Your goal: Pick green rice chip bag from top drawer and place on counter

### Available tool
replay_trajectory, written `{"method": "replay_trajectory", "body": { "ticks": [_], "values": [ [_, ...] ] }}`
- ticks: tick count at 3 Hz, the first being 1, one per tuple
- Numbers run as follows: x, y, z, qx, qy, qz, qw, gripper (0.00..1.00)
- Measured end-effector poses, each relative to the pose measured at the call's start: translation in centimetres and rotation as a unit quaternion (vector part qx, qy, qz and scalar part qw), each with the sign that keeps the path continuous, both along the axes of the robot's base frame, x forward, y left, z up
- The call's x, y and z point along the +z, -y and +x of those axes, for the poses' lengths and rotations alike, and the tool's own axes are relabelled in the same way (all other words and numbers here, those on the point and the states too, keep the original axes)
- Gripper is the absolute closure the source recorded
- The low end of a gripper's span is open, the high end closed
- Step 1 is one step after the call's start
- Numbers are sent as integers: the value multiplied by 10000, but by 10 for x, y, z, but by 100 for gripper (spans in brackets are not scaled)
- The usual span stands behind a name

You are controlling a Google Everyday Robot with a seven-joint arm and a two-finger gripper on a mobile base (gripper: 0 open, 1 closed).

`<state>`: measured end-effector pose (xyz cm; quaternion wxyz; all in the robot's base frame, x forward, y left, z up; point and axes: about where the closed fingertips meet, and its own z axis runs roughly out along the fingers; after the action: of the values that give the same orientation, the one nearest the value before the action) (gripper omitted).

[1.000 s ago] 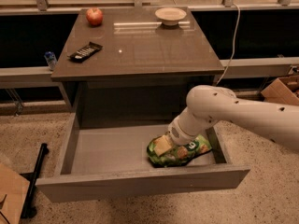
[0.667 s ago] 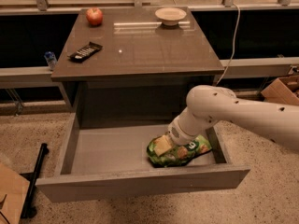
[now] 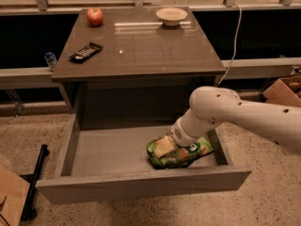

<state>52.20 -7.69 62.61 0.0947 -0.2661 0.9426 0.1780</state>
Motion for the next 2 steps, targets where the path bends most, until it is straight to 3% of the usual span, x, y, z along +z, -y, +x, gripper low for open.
{"method": "replay_trajectory", "body": {
  "ticks": [2],
  "values": [
    [-5,16,1,-265,125,-245,9993,0]
  ]
}}
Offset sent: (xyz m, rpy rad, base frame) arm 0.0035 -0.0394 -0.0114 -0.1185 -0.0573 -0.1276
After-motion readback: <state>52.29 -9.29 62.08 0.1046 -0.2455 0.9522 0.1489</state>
